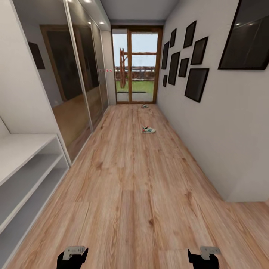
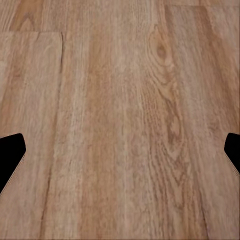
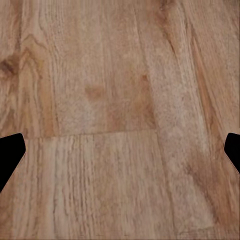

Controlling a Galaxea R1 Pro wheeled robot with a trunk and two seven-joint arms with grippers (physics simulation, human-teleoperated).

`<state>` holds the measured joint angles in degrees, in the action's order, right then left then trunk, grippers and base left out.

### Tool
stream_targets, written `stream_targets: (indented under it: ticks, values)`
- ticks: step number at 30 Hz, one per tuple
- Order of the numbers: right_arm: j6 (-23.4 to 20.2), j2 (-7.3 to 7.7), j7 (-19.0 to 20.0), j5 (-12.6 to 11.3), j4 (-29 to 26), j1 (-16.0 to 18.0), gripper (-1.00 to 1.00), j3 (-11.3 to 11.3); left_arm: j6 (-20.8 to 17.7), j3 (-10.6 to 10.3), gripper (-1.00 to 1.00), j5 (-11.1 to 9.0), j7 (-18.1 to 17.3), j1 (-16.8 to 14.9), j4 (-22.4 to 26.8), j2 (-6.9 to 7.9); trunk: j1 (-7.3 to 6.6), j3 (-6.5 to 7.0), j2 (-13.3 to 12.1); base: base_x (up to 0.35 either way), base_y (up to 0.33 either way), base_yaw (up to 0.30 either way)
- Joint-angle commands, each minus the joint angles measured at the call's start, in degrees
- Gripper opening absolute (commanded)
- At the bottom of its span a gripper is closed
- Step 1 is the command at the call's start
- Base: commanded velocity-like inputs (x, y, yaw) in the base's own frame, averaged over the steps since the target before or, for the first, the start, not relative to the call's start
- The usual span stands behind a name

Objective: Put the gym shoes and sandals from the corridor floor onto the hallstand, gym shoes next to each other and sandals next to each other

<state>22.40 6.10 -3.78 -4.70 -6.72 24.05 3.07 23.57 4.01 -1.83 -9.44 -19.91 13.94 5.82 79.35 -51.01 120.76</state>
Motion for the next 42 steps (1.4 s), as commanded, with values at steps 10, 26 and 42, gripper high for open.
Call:
stream_targets:
  ticks: [10, 26, 42]
  values:
    - [0.19, 0.00, -0.09, -0.49, 0.04, 0.03, 1.00, 0.36, 0.07, 0.39, 1.00, -0.19, -0.58, -0.04, -0.05, -0.02, 0.03, -0.05, 0.02, 0.339, 0.000, 0.000]
    - [0.19, 0.00, -0.09, -0.49, 0.04, -0.03, 1.00, 0.36, 0.07, 0.41, 1.00, -0.19, -0.58, -0.04, -0.05, -0.02, 0.03, -0.05, 0.02, 0.339, 0.000, 0.000]
    - [0.19, -0.02, -0.13, -0.49, 0.04, -0.06, 1.00, 0.36, 0.07, 0.42, 1.00, -0.19, -0.58, -0.04, -0.05, -0.02, 0.03, -0.05, 0.02, 0.339, 0.000, 0.000]
